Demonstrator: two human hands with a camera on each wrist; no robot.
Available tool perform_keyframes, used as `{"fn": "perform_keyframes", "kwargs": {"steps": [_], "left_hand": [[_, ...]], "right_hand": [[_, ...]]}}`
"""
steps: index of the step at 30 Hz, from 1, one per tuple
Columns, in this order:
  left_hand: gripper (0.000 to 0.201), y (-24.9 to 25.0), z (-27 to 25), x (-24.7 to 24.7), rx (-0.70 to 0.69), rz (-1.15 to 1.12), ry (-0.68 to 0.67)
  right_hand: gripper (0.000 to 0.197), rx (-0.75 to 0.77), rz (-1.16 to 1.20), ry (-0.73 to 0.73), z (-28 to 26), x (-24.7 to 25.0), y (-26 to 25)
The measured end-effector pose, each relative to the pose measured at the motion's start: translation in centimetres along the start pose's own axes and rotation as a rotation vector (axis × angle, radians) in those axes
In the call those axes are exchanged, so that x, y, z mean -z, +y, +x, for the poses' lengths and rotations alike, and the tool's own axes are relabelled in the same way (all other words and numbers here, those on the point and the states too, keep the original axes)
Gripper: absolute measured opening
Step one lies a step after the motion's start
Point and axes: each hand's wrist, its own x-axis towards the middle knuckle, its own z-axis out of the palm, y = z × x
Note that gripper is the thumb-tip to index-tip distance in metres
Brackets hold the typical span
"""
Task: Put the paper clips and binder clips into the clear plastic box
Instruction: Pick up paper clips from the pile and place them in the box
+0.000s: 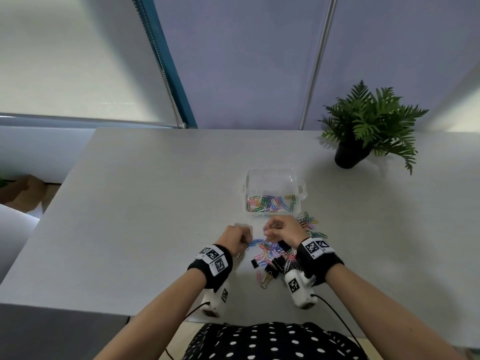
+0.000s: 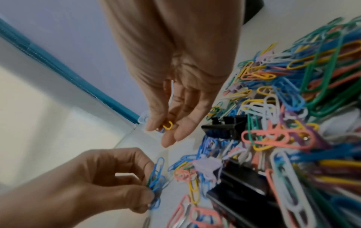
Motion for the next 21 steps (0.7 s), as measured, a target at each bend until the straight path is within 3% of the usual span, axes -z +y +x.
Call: {"fn": "perform_keyframes", "kwargs": {"steps": [4,8,12,15,18,21], "left_hand": [[0.016,-0.4,0.3,1.1,0.065,-0.206,0.009],[0.015,0.9,1.2,2.8,0.043,-0.354,0.065],[0.014,2.9,3.5,5.3,0.003,-0.288,0.237],[0.018,3.5,4.6,6.1,-0.036,-0.110,0.246],[0.022,3.2,3.8,5.7,-0.104,0.003,0.256],[0.014,2.4,1.9,3.1,-0.122,0.074,0.144]], "right_hand": [[0.012,-0.045,0.095,0.011,-0.3,0.7,0.2],[0.010,0.021,0.049,0.096,0.2,2.1,-0.5],[0.005,0.094,-0.021,0.240,2.0,3.2,-2.4],[0.015,0.160,-0.300,0.257,3.0,3.4,-3.5],[0.022,0.242,-0.676,0.178,2.2,2.7,-3.6],[0.018,0.355,-0.844,0.081,0.4,1.2,-2.6]]}}
